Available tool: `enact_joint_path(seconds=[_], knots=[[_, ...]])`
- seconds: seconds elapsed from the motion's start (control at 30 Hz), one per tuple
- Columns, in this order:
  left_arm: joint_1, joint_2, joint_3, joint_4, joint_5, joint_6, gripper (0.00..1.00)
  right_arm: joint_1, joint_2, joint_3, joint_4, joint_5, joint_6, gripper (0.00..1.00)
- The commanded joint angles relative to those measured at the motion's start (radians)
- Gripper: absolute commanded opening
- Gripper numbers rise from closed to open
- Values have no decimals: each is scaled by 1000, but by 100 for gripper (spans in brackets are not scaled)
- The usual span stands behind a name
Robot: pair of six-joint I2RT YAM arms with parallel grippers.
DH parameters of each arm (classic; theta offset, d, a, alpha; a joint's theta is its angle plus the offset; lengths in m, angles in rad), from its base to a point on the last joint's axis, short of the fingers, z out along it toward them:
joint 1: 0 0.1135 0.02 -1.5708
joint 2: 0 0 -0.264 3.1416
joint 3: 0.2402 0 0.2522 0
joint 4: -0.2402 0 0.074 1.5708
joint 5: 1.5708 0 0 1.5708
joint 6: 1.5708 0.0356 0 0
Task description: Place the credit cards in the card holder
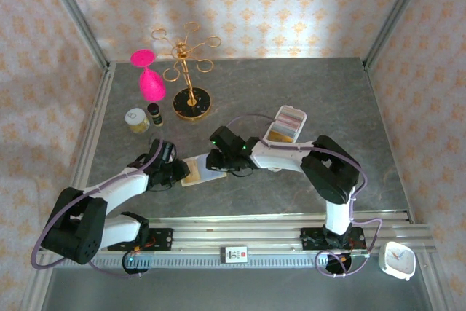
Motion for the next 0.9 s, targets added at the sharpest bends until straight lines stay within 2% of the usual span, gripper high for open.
enact_joint_path(seconds=[0.0, 0.3, 0.67, 0.87], knots=[[-17, 174, -85, 105, -13, 38, 27, 4, -12, -15, 51, -15, 40, 37], [-17, 173, -90, 117, 4, 36, 27, 4, 29, -8, 133, -84, 53, 37], [-17, 163, -89, 124, 16, 29, 27, 4, 32, -23, 112, -38, 68, 39], [-23, 168, -93, 162, 63, 29, 27, 4, 51, -7, 149, -96, 58, 32]])
